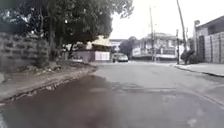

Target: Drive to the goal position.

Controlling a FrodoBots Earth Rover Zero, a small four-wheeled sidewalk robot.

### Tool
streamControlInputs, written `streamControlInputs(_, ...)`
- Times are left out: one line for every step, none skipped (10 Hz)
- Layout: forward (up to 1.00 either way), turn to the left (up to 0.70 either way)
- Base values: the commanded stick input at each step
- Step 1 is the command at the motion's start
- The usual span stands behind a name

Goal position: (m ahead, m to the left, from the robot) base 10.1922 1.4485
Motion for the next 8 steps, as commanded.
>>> streamControlInputs(1.00, -0.01)
streamControlInputs(1.00, -0.32)
streamControlInputs(1.00, -0.40)
streamControlInputs(1.00, -0.40)
streamControlInputs(1.00, -0.40)
streamControlInputs(1.00, -0.27)
streamControlInputs(1.00, 0.00)
streamControlInputs(1.00, 0.00)
